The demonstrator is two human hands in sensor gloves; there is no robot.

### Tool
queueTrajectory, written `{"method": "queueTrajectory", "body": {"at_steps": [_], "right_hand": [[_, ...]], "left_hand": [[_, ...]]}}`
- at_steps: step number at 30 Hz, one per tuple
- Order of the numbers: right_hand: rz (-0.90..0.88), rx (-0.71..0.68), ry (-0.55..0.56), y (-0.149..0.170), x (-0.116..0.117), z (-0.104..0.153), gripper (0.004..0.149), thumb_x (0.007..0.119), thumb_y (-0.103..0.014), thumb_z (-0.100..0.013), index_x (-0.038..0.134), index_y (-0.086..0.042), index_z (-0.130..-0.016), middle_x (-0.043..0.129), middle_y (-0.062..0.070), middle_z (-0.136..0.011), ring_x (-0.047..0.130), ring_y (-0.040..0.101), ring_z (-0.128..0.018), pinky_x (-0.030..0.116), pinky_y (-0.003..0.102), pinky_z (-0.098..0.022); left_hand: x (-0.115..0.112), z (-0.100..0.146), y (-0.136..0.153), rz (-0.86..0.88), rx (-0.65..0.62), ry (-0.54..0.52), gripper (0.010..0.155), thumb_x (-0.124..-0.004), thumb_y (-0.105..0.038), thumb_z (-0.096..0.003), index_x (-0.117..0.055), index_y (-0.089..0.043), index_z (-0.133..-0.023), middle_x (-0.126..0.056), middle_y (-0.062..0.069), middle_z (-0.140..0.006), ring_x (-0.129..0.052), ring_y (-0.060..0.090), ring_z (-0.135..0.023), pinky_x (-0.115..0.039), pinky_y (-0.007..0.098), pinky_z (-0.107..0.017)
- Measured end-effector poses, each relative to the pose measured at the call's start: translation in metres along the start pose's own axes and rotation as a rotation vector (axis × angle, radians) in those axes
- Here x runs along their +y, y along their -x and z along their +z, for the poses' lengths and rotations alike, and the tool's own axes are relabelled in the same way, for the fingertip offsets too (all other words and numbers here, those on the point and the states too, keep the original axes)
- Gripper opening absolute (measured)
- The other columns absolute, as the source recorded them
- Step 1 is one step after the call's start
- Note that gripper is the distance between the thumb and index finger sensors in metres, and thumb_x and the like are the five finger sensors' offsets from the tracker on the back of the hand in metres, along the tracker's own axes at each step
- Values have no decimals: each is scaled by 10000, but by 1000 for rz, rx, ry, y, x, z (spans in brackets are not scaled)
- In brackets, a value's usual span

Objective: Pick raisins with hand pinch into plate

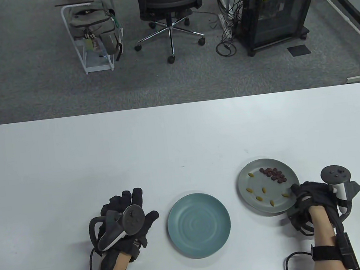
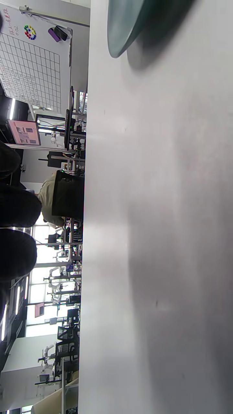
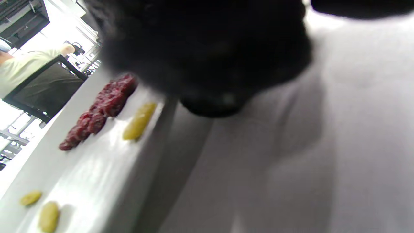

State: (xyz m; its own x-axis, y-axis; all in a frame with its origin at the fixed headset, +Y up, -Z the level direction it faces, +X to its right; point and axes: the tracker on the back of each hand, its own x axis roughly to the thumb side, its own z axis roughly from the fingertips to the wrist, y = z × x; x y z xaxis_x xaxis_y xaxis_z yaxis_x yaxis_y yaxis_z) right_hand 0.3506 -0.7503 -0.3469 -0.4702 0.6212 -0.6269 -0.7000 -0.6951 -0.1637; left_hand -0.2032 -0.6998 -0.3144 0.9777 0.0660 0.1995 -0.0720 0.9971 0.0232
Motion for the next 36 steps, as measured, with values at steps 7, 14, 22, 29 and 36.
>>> {"method": "queueTrajectory", "body": {"at_steps": [7,14,22,29,36], "right_hand": [[-103,-70,-90,-13,3,13,455,886,-371,-435,898,-38,-745,1089,86,-470,1042,62,-47,908,260,-21],[-78,-184,-185,-41,21,39,450,886,-372,-439,901,-40,-743,1089,90,-464,1040,61,-45,907,259,-20],[-6,-313,-279,-75,46,71,449,883,-373,-439,901,-41,-742,1089,91,-461,1041,62,-42,908,261,-22],[61,-404,-378,-109,73,99,448,879,-374,-443,897,-45,-746,1087,90,-464,1039,63,-47,907,261,-25],[69,-454,-428,-138,105,122,447,876,-377,-443,899,-49,-745,1087,87,-463,1037,61,-46,907,259,-26]], "left_hand": [[2,1,-3,16,-11,-15,864,-514,-756,-449,-414,-214,-1113,-572,183,-1138,-598,554,-980,-513,682,-652],[2,2,-6,89,-34,-23,859,-514,-752,-451,-471,-193,-1101,-639,188,-1104,-662,547,-933,-583,629,-608],[4,1,-4,332,-62,-61,821,-595,-715,-462,-609,-137,-1046,-813,182,-982,-870,454,-718,-710,513,-456],[-4,-4,4,671,-71,11,767,-694,-645,-477,-711,-62,-976,-956,197,-829,-992,381,-524,-779,478,-349],[-18,-9,16,891,-29,101,775,-715,-626,-478,-741,6,-925,-1034,201,-726,-1058,339,-404,-824,462,-278]]}}
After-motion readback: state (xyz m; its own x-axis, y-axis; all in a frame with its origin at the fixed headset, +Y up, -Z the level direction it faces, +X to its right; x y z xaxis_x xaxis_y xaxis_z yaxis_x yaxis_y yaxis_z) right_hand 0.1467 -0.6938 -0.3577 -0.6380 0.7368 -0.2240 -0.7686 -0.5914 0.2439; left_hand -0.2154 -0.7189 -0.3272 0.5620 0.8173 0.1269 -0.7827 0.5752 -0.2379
